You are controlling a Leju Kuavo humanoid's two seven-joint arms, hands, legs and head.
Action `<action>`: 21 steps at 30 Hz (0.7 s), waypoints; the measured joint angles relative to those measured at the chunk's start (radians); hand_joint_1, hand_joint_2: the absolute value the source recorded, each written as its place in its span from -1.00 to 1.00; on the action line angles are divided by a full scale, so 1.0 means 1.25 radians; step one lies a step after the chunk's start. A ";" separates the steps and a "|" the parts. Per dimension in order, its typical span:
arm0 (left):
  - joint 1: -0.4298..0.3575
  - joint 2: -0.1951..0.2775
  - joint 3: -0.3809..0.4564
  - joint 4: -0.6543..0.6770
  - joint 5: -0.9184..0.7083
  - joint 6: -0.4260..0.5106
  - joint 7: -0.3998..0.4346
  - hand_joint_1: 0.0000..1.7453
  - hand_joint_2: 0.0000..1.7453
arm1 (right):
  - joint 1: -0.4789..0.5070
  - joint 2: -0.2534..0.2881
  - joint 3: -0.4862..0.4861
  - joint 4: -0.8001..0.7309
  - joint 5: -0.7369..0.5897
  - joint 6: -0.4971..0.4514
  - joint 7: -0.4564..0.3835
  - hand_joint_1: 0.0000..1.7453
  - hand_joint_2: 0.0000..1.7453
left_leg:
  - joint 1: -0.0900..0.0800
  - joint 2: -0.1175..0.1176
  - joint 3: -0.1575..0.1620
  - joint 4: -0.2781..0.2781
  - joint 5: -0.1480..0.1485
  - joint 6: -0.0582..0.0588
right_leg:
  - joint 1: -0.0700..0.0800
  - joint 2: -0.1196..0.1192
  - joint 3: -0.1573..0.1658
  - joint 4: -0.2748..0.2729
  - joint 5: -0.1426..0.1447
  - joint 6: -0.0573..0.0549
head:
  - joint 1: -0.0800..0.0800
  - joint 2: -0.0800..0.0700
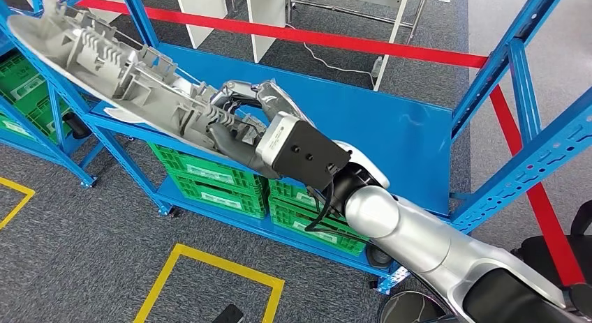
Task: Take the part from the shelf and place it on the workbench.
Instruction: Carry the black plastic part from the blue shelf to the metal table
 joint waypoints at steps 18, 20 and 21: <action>0.004 0.000 0.000 0.000 0.011 0.003 -0.014 -1.00 1.00 | 0.019 0.010 0.055 -0.075 -0.029 0.073 -0.039 1.00 1.00 | 0.000 0.000 0.000 0.000 0.000 0.000 | 0.000 0.000 0.000 0.000 0.000 0.000 | 0.000 0.000; 0.005 0.000 0.000 0.000 0.011 0.003 -0.016 -1.00 1.00 | 0.020 0.010 0.056 -0.079 -0.029 0.073 -0.039 1.00 1.00 | 0.000 0.000 0.000 0.000 0.000 0.000 | 0.000 0.000 0.000 0.000 0.000 0.000 | 0.000 0.000; 0.005 0.000 0.000 0.000 0.011 0.003 -0.017 -1.00 1.00 | 0.021 0.010 0.056 -0.080 -0.029 0.073 -0.039 1.00 1.00 | 0.000 0.000 0.000 0.000 0.000 0.000 | 0.000 0.000 0.000 0.000 0.000 0.000 | 0.000 0.000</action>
